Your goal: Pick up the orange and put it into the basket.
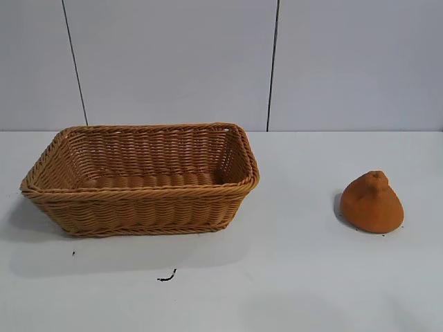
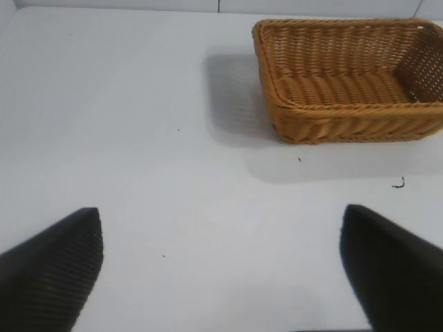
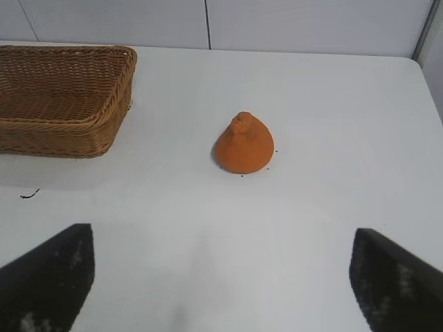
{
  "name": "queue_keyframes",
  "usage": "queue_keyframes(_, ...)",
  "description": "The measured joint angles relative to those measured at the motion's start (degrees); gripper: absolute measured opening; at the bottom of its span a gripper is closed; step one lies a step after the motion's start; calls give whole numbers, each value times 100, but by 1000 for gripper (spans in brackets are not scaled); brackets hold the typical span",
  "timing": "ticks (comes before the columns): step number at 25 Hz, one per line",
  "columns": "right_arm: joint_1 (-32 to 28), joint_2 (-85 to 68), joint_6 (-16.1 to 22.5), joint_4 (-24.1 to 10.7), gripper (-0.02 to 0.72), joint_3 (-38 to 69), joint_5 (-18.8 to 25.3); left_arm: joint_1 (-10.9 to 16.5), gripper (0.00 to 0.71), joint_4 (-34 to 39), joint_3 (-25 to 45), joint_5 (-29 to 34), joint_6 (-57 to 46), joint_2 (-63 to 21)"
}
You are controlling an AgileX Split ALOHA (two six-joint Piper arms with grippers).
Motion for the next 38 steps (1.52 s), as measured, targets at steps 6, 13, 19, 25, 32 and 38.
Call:
queue_keyframes(6,0,25,0,5,692,-6,0,0,666,0,0,0,0,0)
queue_keyframes(13,0,2063,169,-49,682,-722,-54,0,666,0,0,-7,0,0)
queue_keyframes(19,0,5051,173,55,682,-2045,-49,0,666,0,0,-2,0,0)
queue_keyframes(25,0,7370,168,192,682,-3398,-40,0,666,0,0,-2,0,0)
queue_keyframes(32,0,9626,151,202,682,-4781,-55,0,666,0,0,-2,0,0)
queue_keyframes(38,0,10986,151,210,682,-5310,-43,0,666,0,0,-2,0,0)
